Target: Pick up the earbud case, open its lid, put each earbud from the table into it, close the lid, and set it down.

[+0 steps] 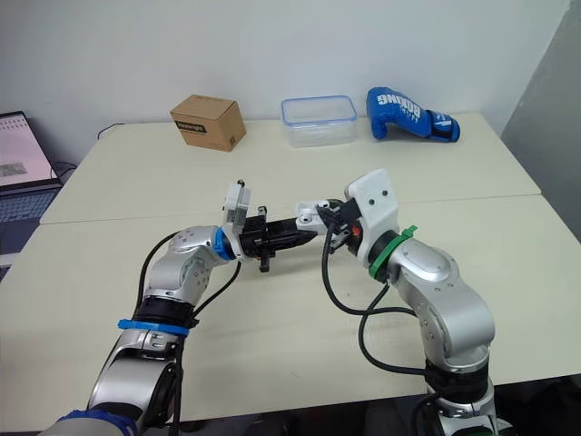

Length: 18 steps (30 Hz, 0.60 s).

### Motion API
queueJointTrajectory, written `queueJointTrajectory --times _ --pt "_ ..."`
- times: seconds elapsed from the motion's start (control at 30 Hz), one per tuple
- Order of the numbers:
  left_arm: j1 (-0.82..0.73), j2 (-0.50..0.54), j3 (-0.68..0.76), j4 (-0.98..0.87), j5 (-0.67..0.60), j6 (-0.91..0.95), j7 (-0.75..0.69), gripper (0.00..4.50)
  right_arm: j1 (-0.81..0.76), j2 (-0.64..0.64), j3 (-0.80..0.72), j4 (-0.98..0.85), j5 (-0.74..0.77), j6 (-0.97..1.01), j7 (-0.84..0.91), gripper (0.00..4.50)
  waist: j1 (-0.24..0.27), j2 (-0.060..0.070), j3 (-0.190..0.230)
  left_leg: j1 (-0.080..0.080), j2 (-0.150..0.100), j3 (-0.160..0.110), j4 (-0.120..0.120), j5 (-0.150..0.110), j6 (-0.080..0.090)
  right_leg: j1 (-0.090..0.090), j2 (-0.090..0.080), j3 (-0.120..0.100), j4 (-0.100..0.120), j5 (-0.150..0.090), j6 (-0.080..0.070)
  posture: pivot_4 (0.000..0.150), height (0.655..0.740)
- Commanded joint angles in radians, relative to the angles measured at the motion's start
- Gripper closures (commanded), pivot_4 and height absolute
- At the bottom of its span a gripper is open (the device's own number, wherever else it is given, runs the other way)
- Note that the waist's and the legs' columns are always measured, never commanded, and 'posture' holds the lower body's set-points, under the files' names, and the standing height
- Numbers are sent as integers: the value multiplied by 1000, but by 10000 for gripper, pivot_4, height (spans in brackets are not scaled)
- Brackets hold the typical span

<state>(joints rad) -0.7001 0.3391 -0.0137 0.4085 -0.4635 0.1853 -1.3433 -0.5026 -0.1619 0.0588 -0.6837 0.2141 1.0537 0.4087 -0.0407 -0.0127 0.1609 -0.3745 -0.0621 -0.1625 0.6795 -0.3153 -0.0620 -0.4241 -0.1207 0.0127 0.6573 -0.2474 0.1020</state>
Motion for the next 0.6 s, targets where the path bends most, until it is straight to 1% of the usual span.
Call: queueJointTrajectory --times 0.03,0.17,0.47,0.5,0.53,0.6 --pt "-14 6 11 -46 -14 -3 -5 37337 -2 -21 8 -12 12 -24 -18 41139 0 0 0 0 0 0 0 0 0 0 0 0 0 0 0 1500 7307" --pt "-17 6 13 -47 -12 -7 -1 37337 -10 -62 40 -11 13 -12 -21 41139 0 0 0 0 0 0 0 0 0 0 0 0 0 0 0 1500 7307" --pt "-19 1 17 -48 -10 -11 2 37337 -29 -104 73 -8 27 13 -34 41139 0 0 0 0 0 0 0 0 0 0 0 0 0 0 0 1500 7307" --pt "-18 2 17 -49 -10 -12 2 37337 -31 -106 72 -8 32 17 -32 33919 0 0 0 0 0 0 0 0 0 0 0 0 0 0 0 1500 7307" --pt "-18 2 18 -49 -10 -12 2 37337 -33 -108 71 -9 36 19 -32 31434 0 0 0 0 0 0 0 0 0 0 0 0 0 0 0 1500 7307" --pt "-17 3 18 -50 -10 -12 2 37337 -35 -115 70 -10 43 17 -35 24413 0 0 0 0 0 0 0 0 0 0 0 0 0 0 0 1500 7307"
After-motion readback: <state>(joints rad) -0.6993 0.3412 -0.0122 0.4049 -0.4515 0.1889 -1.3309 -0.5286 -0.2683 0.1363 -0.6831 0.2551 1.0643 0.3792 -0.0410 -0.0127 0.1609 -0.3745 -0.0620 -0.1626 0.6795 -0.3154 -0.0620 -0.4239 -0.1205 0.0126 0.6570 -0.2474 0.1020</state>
